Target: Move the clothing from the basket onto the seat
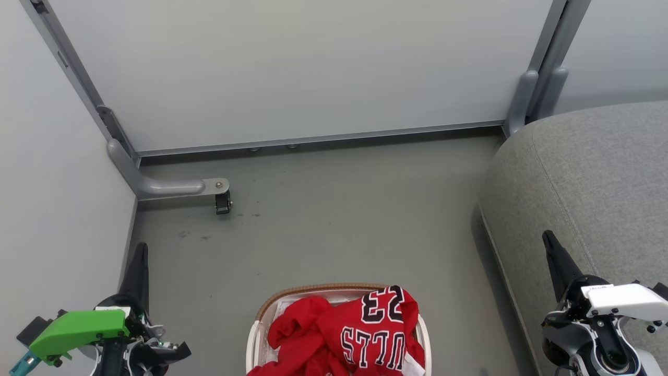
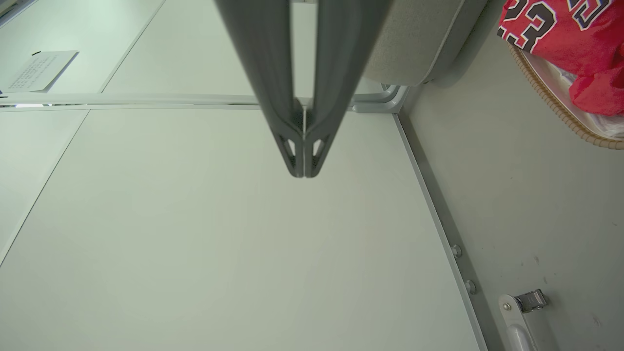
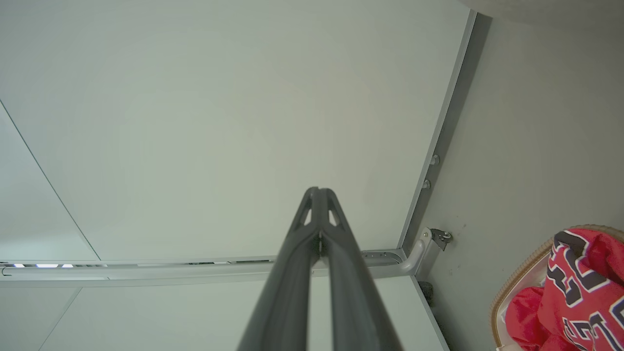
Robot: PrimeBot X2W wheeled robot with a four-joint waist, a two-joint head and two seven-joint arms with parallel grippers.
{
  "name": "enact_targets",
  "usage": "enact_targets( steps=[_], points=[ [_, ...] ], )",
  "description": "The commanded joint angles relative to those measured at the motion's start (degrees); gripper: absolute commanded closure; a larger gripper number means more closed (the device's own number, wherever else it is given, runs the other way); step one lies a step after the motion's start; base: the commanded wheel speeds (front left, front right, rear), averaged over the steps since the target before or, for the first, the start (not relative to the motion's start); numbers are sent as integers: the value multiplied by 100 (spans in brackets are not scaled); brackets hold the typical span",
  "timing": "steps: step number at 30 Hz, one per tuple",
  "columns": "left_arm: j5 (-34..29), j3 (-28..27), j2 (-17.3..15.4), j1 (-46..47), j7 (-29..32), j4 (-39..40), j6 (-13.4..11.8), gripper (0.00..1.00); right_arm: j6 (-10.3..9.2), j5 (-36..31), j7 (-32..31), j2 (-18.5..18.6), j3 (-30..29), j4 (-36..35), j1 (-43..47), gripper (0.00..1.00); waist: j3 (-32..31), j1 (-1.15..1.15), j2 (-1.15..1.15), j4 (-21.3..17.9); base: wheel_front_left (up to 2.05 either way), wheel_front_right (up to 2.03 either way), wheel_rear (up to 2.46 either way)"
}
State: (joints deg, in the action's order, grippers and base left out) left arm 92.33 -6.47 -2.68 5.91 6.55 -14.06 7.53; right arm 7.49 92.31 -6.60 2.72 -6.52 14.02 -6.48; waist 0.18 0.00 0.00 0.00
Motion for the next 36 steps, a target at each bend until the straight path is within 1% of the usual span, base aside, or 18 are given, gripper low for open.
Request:
enact_targets(
  steps=[1, 36],
  points=[
    [19, -9, -41, 69, 13, 8, -9, 100, 0, 21, -5, 32, -9, -15, 67, 100, 0, 0, 0, 0, 0, 0, 0],
    [19, -9, -41, 69, 13, 8, -9, 100, 0, 21, -5, 32, -9, -15, 67, 100, 0, 0, 0, 0, 0, 0, 0]
  ],
)
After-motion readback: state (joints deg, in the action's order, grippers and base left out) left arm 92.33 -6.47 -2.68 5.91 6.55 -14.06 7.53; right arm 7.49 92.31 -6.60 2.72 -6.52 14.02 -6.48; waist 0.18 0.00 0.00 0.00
